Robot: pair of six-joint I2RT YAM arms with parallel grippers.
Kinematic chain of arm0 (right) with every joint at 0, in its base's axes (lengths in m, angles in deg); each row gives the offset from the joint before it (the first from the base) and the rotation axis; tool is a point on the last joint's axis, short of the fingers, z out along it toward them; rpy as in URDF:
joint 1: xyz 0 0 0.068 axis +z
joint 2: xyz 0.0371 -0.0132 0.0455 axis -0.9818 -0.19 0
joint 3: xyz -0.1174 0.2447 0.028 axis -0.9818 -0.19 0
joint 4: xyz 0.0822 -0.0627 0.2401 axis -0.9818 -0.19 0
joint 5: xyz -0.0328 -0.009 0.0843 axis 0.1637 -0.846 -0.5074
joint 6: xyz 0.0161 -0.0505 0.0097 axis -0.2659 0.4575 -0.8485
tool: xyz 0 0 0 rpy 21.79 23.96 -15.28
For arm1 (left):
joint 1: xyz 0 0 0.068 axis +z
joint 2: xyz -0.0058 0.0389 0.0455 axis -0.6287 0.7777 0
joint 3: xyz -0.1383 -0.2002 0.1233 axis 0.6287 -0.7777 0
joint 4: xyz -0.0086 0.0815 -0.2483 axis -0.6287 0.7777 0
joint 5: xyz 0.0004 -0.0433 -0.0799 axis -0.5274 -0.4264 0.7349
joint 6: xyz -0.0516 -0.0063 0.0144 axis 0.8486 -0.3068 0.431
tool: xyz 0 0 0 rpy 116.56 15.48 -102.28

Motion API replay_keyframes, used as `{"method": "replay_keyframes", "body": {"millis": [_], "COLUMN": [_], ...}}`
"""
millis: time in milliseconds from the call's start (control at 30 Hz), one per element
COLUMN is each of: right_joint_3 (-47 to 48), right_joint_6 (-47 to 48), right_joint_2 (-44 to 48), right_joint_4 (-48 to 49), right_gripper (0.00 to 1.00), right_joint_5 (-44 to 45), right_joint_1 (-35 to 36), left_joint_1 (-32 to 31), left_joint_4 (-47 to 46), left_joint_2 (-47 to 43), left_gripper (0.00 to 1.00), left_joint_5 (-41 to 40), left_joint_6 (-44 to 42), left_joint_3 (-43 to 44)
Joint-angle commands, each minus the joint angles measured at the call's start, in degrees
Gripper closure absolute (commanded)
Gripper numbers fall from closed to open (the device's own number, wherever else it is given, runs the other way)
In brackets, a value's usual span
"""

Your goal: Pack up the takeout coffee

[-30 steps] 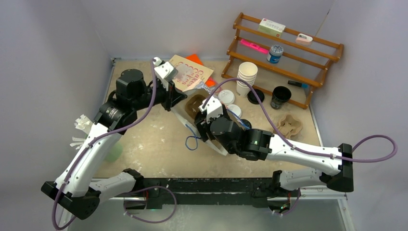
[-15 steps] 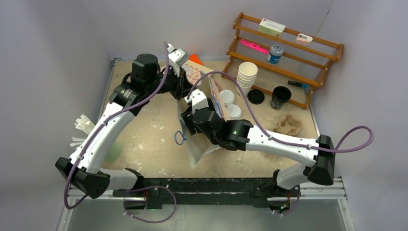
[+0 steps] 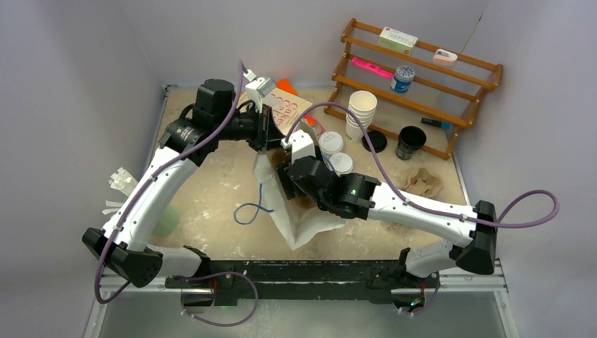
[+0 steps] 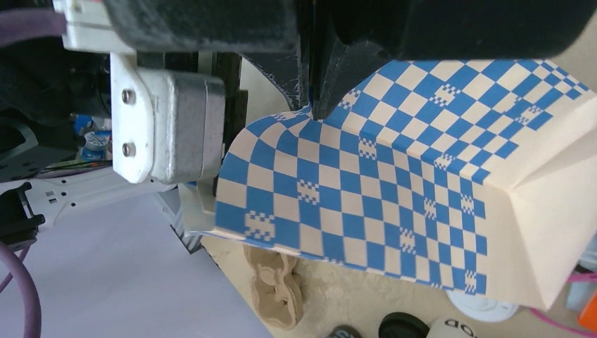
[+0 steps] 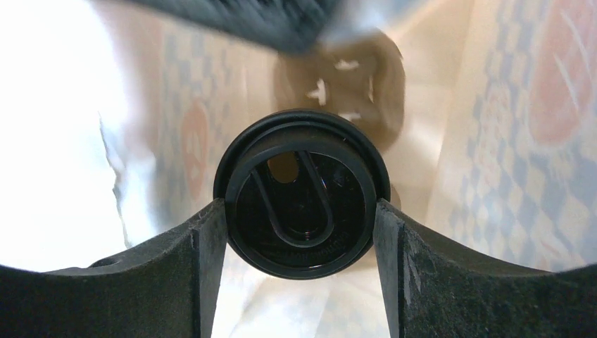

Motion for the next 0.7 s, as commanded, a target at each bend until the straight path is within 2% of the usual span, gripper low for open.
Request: {"method": "replay_keyframes", "body": {"millis": [0, 200, 667], "right_joint_3": [-4.44, -10.23, -14.31], "right_joint_6": [-2.08, -1.88, 2.18], "right_joint_2": [5.26, 8.43, 4.1], "right_joint_4": [-3.09, -2.97, 5.42], "right_gripper": [0.66, 0.66, 0.67], "right_joint_5": [-0.54, -1.54, 3.09], "right_joint_1": [0.04, -0.01, 0.04], "left_joint_1": [0.06, 0.06, 0.06], "left_joint_4": [3.78, 2.76, 8.53], "left_joint_2": [-3.26, -4.42, 0.26], "left_gripper": [1.0, 1.0, 1.0], "left_joint_5": [-0.2, -0.42, -1.37], "left_joint_6": [3.92, 4.64, -1.48], "left_joint_3": [-2.34, -3.22, 1.52]}}
